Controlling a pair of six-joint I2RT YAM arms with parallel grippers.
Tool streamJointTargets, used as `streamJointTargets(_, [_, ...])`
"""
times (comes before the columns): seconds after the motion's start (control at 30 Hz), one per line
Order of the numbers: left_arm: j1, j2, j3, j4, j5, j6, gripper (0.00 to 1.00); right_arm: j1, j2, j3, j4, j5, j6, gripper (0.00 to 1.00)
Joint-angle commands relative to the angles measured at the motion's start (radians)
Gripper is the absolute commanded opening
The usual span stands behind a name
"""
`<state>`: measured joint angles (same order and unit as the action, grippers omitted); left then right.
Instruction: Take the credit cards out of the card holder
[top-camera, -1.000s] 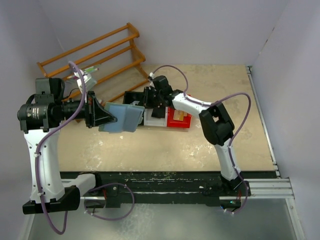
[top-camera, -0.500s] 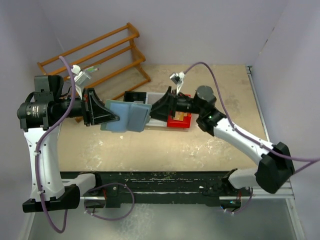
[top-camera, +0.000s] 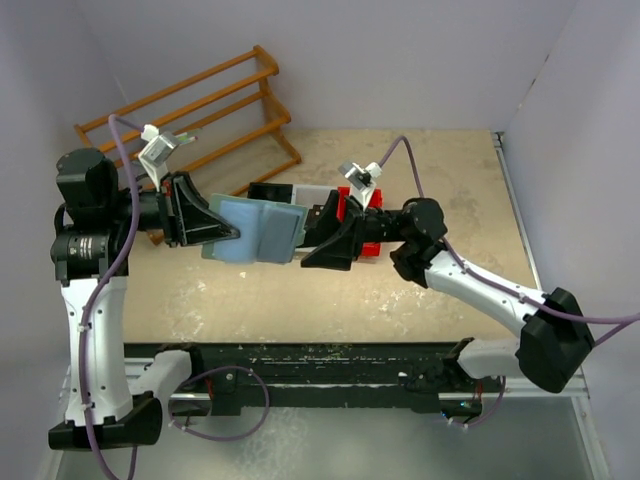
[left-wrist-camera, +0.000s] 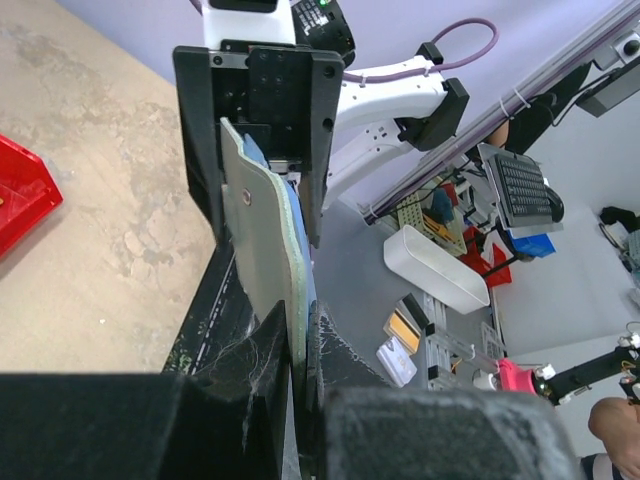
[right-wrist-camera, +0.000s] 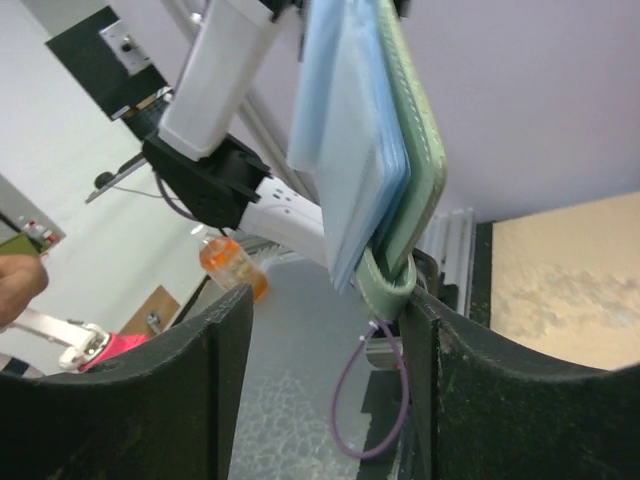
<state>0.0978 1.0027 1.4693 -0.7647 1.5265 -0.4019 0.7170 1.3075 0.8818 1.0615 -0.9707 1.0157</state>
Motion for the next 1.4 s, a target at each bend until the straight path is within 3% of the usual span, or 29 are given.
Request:
streamJointTargets(0.0, [0.002,-0.038,-0.041,0.374,0.166,-0.309,0.00,0.024,-0.016,0.070,0.114,0.030,0.045,0.57])
streamJointTargets(0.17, [0.003,-0.042,-0.040,0.368,0.166,-0.310,0.00,0.024,-0.013,0.095,0.104,0.064,0.052,0.36])
streamJointTargets(0.33, [0.002,-0.047,-0.034,0.359,0.168,-0.310,0.00,0.024,-0.021,0.105,0.036,0.098,0.048,0.22])
streamJointTargets(0.6, [0.002,-0.050,-0.028,0.350,0.172,-0.309,0.00,0.024,-0.050,0.154,-0.166,0.206,-0.071,0.22])
streamJointTargets(0.87, [0.002,-0.050,-0.029,0.347,0.173,-0.307,0.00,0.033,-0.043,0.184,-0.202,0.248,-0.072,0.33])
streamJointTargets(1.07, [0.003,-0.048,-0.026,0.345,0.170,-0.307,0.00,0.058,-0.029,0.200,-0.241,0.241,-0.094,0.49])
streamJointTargets(1.2, [0.002,-0.043,-0.019,0.347,0.171,-0.309,0.00,0.058,-0.041,0.155,-0.192,0.158,-0.086,0.51])
streamJointTargets(1.27, [0.002,-0.043,-0.018,0.347,0.170,-0.308,0.00,0.056,-0.030,0.134,-0.092,0.031,-0.026,0.51])
streamJointTargets(1.37, [0.003,-0.041,-0.017,0.347,0.169,-0.308,0.00,0.055,-0.012,0.132,0.016,-0.035,0.046,0.49])
